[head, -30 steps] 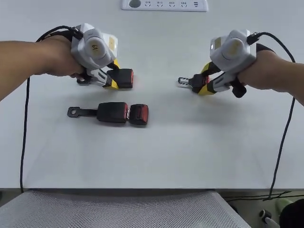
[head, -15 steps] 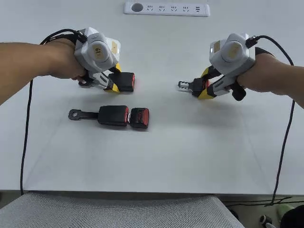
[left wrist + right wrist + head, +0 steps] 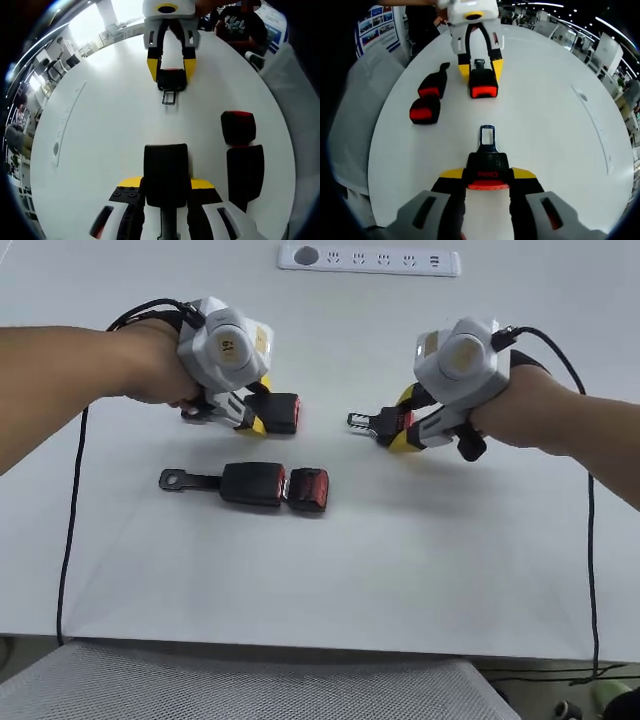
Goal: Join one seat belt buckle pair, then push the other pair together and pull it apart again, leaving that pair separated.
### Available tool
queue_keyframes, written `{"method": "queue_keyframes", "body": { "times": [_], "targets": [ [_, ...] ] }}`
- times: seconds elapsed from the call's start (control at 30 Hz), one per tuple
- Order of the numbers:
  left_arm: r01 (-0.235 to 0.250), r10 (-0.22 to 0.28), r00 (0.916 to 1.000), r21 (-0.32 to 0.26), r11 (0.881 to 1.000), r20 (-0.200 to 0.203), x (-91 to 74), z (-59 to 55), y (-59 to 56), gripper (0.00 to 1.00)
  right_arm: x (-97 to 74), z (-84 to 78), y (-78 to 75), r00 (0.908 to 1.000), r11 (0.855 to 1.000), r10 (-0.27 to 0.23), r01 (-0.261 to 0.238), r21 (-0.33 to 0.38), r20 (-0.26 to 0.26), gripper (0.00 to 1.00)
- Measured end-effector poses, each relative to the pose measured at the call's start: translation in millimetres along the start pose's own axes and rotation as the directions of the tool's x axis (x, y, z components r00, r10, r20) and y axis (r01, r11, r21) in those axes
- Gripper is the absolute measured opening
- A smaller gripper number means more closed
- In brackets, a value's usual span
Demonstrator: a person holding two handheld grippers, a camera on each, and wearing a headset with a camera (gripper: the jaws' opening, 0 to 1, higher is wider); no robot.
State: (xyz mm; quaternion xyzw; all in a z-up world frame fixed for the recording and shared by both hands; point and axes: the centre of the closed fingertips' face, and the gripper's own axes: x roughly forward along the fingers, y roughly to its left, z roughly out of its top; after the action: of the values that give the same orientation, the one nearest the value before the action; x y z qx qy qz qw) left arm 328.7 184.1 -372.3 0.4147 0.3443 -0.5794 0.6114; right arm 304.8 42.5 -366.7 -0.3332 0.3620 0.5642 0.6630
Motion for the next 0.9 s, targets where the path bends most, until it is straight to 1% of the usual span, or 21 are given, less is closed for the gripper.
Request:
{"method": "queue_keyframes", "body": {
  "times": [0.2,0.33,0.5,0.7,0.9],
  "targets": [
    [-0.001,0.001,1.0,0.007,1.0,-0.002,-2.0,1.3,-3.3,0.33,11.7,20.0,5.0,0.9999,1.0,0.002,-0.001,-0.016,0.011,0.33],
    [0.0,0.0,0.9999,0.008,1.0,-0.01,-1.6,0.2,-3.6,0.33,18.0,30.7,5.6,1.0,0.999,0.0,0.0,-0.039,0.003,0.33],
    [-0.002,0.002,0.9999,0.01,1.0,-0.016,-1.6,-0.7,-3.1,0.33,25.0,42.1,3.0,1.0,0.999,-0.002,0.002,-0.039,-0.007,0.33],
    [0.0,0.0,0.9998,0.012,1.0,-0.019,-2.8,-0.4,-5.3,0.33,30.1,49.8,0.7,0.9995,0.999,-0.006,0.004,-0.049,-0.03,0.33],
    [0.0,0.0,0.9998,0.012,1.0,-0.018,-3.3,-0.4,-4.7,0.33,28.5,54.0,4.3,0.9994,0.997,-0.016,0.013,-0.072,-0.032,0.33]
  ]
}}
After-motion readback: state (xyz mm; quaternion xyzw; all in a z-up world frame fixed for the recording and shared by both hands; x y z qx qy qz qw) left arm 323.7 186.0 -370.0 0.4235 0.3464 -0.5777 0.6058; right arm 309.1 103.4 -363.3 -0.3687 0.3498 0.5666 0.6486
